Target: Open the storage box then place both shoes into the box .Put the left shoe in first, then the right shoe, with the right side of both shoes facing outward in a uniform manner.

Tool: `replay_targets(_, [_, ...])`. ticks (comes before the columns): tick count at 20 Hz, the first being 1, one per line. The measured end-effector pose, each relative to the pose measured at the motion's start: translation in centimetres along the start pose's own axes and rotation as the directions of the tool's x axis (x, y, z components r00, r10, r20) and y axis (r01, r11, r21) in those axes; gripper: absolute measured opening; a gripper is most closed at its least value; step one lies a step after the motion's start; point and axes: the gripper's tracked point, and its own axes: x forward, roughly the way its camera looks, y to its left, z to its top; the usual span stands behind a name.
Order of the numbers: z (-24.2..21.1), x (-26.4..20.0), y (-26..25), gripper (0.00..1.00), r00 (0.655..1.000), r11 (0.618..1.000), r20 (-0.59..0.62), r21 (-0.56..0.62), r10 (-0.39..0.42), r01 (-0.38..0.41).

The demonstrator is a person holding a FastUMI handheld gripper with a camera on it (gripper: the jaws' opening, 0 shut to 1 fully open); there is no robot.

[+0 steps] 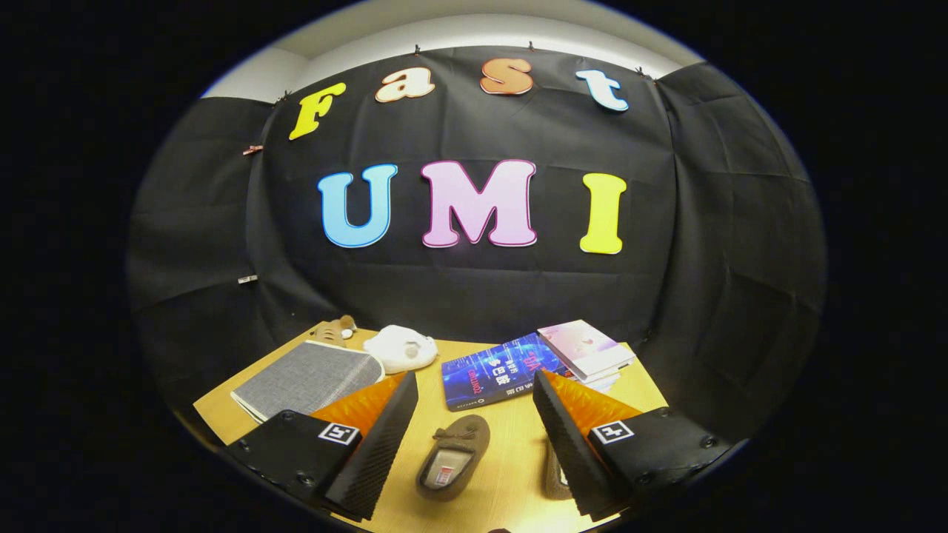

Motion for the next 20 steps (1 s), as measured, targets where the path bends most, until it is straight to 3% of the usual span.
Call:
replay_targets(7, [-4.1, 2.9, 1.4, 0.98, 0.991, 0.997, -0.125, 0.059, 0.052, -0.045])
replay_targets(12, [-6.2, 4.7, 4.2, 0.98, 0.967, 0.981, -0.188, 0.124, 0.17, -0.148])
replay_targets(15, [-7.9, 5.3, 6.6, 0.98, 0.934, 0.957, -0.242, 0.191, 0.263, -0.22])
replay_targets(20, [-11.3, 5.4, 11.4, 0.98, 0.84, 0.876, -0.305, 0.339, 0.448, -0.344])
